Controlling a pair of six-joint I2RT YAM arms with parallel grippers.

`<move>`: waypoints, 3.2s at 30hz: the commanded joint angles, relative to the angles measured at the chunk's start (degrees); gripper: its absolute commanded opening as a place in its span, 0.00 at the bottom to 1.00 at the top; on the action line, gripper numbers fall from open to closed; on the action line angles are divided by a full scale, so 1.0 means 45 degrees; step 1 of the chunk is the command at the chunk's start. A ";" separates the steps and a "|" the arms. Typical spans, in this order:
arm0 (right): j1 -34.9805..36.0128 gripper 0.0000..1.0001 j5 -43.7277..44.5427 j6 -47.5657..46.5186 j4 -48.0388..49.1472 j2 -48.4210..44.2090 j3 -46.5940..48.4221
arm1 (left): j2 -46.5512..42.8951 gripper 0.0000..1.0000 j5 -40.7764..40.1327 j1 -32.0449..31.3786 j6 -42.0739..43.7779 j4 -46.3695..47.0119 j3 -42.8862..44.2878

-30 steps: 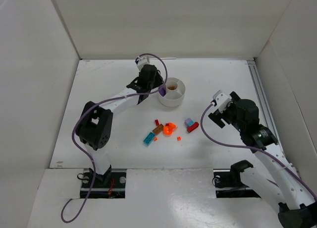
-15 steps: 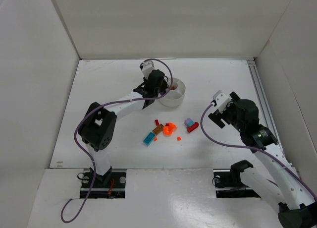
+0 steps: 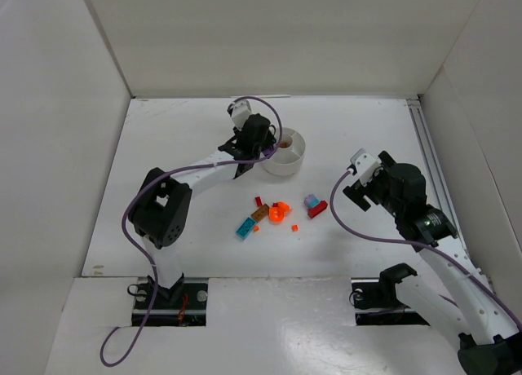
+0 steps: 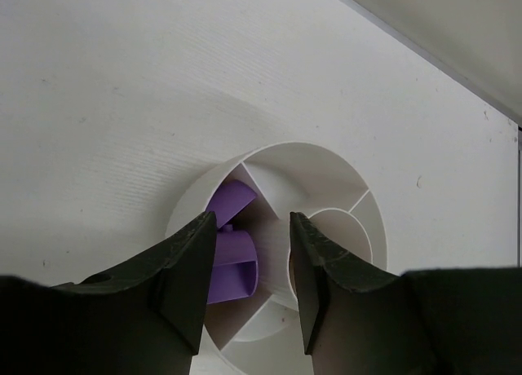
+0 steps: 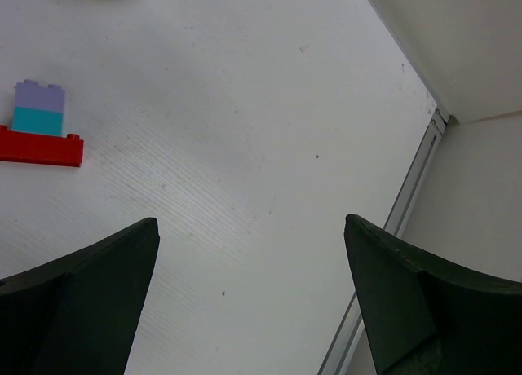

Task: Sort the legos into containers by color

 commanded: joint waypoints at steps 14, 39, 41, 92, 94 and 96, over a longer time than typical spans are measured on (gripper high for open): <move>-0.0071 0.99 -0.1633 -0.0317 0.1113 0.0400 -0.0235 | -0.3642 1.00 0.0635 0.0009 0.2124 -0.0192 -0.1599; 0.7447 0.95 0.0063 0.5713 0.7986 1.0750 0.3102 | -1.3071 1.00 -0.1395 0.0009 -0.3262 -0.6633 -0.8749; 0.7603 0.92 0.0239 0.6222 0.8398 1.1552 0.3454 | -1.3739 1.00 -0.1553 0.0009 -0.3594 -0.7045 -0.8866; 0.7878 0.53 0.2214 0.9467 0.8066 1.5090 0.4237 | -1.4367 1.00 -0.1514 0.0009 -0.3088 -0.7516 -0.9257; 0.7878 0.45 0.2097 0.9467 0.8066 1.5206 0.4237 | -1.4367 1.00 -0.1514 0.0009 -0.3088 -0.7516 -0.9257; 0.7878 0.38 0.1941 0.9467 0.8066 1.5208 0.4237 | -1.4367 1.00 -0.1514 0.0009 -0.3088 -0.7379 -0.9257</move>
